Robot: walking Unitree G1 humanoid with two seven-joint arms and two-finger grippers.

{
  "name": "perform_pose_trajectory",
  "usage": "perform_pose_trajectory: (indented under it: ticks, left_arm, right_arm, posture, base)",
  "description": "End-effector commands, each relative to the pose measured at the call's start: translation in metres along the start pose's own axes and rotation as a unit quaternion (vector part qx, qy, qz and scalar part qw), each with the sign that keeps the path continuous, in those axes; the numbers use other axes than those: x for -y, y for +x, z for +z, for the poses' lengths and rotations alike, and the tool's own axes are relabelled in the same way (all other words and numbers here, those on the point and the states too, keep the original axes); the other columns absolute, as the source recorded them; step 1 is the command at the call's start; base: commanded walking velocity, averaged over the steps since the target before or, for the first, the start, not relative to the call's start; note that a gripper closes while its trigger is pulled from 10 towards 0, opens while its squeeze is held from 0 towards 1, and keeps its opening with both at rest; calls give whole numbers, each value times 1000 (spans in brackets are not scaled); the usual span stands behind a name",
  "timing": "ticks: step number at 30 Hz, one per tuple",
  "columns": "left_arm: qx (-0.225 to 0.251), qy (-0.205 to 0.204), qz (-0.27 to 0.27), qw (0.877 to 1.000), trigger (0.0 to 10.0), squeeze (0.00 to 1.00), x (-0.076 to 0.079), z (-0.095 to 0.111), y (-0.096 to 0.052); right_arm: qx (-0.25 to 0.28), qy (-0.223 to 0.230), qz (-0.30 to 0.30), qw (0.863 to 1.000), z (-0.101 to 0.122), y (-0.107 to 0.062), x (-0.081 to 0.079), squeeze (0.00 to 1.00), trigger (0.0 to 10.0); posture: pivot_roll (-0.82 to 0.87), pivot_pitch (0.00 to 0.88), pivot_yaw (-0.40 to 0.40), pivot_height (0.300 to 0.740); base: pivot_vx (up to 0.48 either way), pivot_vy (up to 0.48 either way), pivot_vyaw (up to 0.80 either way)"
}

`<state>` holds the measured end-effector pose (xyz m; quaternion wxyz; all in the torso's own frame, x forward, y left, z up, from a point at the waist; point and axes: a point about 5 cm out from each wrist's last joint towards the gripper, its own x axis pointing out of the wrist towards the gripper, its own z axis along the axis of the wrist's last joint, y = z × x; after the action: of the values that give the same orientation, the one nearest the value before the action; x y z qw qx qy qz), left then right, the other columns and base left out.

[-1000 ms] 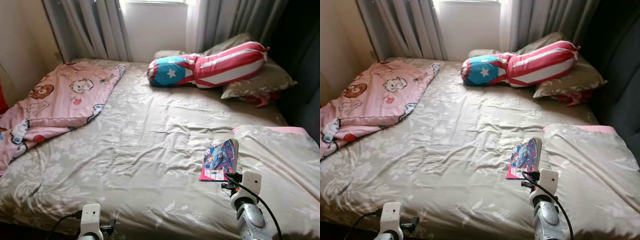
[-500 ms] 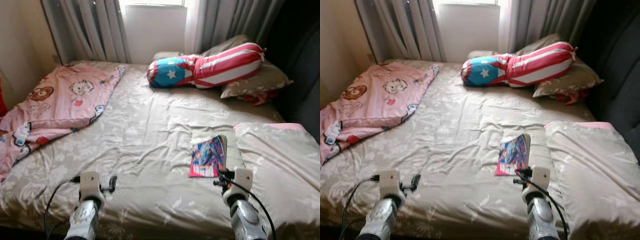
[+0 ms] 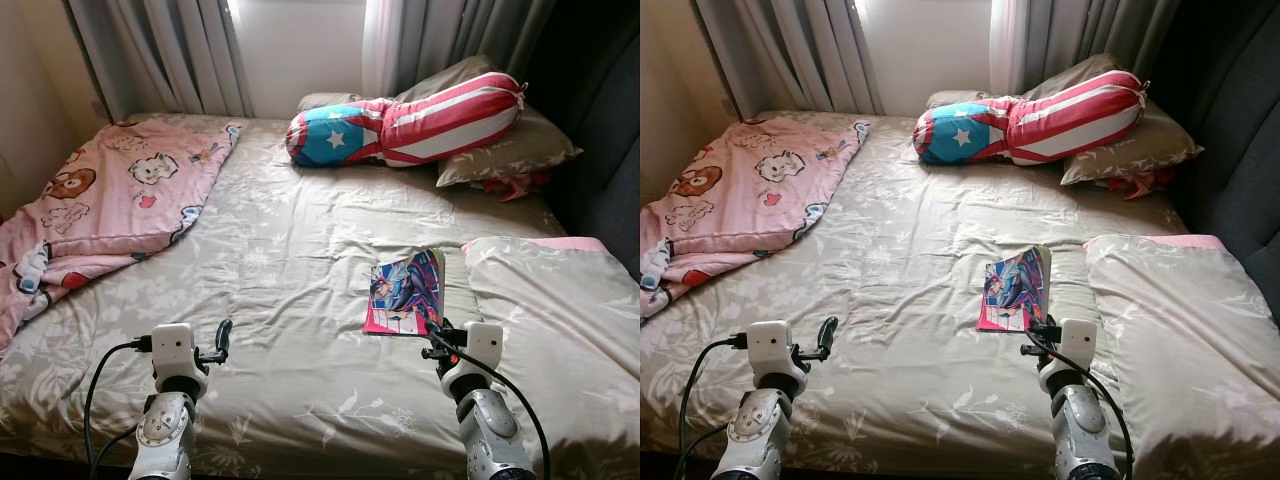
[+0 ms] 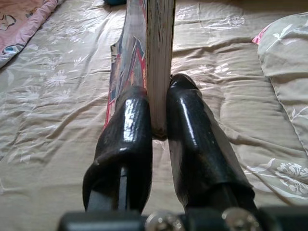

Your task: Clean up the room

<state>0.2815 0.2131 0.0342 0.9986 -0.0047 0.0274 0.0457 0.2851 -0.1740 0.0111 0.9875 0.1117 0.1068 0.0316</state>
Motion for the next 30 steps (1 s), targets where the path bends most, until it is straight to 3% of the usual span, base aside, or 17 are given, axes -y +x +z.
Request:
perform_pose_trajectory:
  ticks: [1, 10, 30]
  left_arm:
    - [9, 13, -2, 1000, 10000, 0, -1, 5, 3]
    - [13, 10, -12, 1000, 10000, 0, 6, 10, 8]
    - [13, 0, -12, 1000, 10000, 0, 12, 8, 5]
  right_arm:
    - [24, -1, -4, 1000, 11, 4, 1, 0, 10000]
    - [39, 13, -19, 999, 12, 3, 0, 0, 10000]
    - [8, -11, -17, 1000, 8, 7, -3, 0, 10000]
  posture:
    - [-91, 0, 6, 725]
    - [-95, 0, 10, 667]
    - [-73, 0, -20, 667]
  base:
    - [0, 0, 0]
    - [0, 0, 0]
    - [0, 0, 0]
